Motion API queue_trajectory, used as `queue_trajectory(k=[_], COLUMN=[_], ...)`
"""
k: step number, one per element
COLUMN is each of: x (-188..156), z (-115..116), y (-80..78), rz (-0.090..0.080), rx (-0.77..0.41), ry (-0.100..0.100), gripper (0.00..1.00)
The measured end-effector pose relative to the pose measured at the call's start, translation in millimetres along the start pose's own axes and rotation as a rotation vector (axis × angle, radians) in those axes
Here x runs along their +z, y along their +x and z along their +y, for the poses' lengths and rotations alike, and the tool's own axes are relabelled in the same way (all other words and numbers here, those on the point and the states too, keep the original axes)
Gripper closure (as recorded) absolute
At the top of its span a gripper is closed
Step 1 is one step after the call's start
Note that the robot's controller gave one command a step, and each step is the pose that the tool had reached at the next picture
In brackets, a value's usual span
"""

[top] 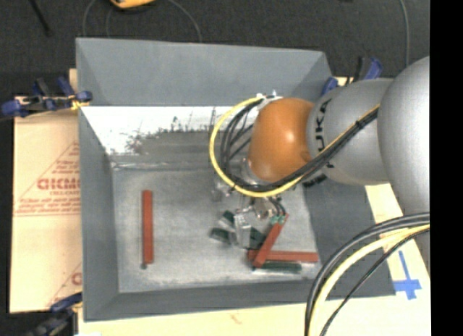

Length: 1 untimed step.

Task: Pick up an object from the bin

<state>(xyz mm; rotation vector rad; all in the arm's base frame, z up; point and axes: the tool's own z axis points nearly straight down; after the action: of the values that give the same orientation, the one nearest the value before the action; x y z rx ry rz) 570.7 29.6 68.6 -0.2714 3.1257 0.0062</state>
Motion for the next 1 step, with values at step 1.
queue_trajectory(k=[1], x=[-5.4], z=[33.9], y=[53.3], rz=[0.002], rx=[-0.296], ry=[0.002], gripper=[1.00])
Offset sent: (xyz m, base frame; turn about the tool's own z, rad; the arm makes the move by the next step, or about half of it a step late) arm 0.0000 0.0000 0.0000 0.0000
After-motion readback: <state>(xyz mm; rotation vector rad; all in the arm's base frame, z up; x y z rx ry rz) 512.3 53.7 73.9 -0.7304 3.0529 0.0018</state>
